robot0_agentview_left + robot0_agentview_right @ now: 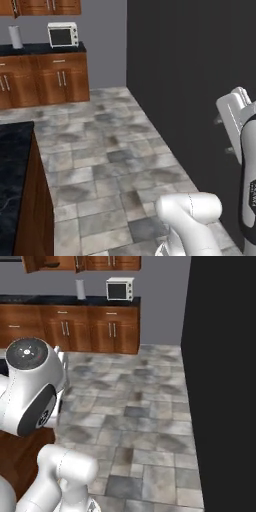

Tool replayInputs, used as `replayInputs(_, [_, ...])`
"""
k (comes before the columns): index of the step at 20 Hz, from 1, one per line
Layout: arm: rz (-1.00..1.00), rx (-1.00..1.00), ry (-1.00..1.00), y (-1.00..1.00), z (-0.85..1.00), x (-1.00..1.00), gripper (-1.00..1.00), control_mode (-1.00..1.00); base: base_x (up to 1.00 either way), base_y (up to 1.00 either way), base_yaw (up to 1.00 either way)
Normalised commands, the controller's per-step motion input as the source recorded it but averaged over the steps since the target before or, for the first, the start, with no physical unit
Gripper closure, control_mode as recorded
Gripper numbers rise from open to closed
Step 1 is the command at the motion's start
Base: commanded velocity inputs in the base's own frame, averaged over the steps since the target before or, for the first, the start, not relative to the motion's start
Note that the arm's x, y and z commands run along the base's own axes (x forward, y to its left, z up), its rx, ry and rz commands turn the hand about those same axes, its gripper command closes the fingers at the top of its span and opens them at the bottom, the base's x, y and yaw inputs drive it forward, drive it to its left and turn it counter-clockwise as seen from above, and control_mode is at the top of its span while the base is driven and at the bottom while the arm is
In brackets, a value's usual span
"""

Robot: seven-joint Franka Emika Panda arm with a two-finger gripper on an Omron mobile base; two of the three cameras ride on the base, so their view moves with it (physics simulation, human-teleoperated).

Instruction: Pick up the bowls from the cabinet and place each bowl in front of a stool on the dining counter.

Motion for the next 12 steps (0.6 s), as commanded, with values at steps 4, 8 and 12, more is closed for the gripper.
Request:
replayInputs(4, [0.0,0.0,0.0,0.0,0.0,0.0,-1.0,1.0,1.0,-0.14,0.12])
replayInputs(8, [0.0,0.0,0.0,0.0,0.0,0.0,-1.0,1.0,1.0,-0.17,0.12])
replayInputs(12, [0.0,0.0,0.0,0.0,0.0,0.0,-1.0,1.0,1.0,-0.51,0.12])
